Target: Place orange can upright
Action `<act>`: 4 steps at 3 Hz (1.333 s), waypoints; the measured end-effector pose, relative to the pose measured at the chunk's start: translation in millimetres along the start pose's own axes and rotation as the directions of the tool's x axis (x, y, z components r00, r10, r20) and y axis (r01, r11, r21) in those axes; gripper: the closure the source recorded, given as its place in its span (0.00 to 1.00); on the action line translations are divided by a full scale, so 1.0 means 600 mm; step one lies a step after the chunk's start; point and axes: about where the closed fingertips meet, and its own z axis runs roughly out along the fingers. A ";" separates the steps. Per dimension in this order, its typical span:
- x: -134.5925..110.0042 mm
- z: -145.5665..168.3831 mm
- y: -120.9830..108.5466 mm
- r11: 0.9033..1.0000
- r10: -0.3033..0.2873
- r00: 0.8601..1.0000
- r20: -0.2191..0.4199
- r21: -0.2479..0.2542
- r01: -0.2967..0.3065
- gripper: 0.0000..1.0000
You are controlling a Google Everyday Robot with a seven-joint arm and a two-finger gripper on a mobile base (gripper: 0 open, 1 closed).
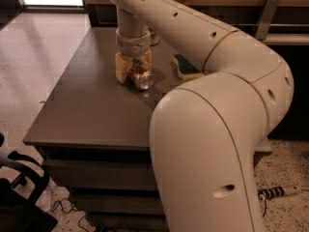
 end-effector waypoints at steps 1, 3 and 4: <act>-0.003 -0.001 0.000 1.000 0.000 1.000 0.003 -0.001 0.000 0.65; -0.007 0.000 0.001 1.000 -0.001 1.000 0.008 -0.002 0.001 1.00; -0.007 0.000 0.001 1.000 -0.001 1.000 0.008 -0.002 0.001 1.00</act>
Offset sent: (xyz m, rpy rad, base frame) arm 0.0011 0.0011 -0.0005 0.0021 -0.0019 0.0005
